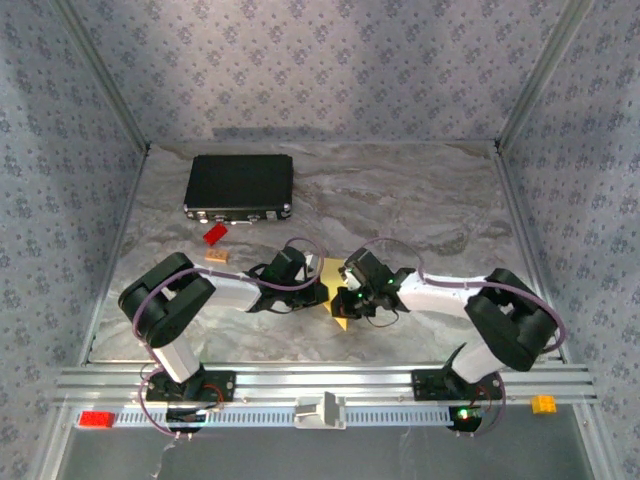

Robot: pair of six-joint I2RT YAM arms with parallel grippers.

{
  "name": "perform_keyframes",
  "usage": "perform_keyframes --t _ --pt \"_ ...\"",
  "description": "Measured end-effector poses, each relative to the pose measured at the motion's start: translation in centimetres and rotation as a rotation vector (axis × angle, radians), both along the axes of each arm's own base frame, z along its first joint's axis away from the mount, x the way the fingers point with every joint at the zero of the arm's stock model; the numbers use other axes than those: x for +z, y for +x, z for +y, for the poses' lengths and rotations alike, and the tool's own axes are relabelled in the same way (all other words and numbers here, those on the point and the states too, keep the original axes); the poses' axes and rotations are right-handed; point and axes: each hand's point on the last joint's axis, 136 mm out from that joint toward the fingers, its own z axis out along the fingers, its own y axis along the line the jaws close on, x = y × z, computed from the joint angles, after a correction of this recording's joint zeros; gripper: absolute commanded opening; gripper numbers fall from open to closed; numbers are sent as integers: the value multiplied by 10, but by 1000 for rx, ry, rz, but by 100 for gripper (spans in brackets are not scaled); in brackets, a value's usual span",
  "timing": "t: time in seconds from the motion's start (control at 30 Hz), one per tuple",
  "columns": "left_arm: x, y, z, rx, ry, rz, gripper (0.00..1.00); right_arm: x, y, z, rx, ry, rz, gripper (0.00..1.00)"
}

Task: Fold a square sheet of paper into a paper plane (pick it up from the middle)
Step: Third fold the triangle at the center of the table.

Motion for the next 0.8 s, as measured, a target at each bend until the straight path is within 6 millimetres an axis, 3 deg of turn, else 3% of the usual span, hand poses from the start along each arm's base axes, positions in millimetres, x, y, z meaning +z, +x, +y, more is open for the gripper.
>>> perform_keyframes --t 0.27,0.4,0.63,0.8 --pt "0 0 0 -1 0 -1 1 -14 -8 -11 -9 -2 13 1" --pt "4 2 -2 -9 12 -6 8 -14 -8 -13 -15 27 3 0" --pt "51 6 -10 -22 -24 -105 2 -14 -6 -15 -19 32 17 0" --pt "52 -5 -18 -39 -34 -102 0 -13 -6 -16 -20 29 22 0"
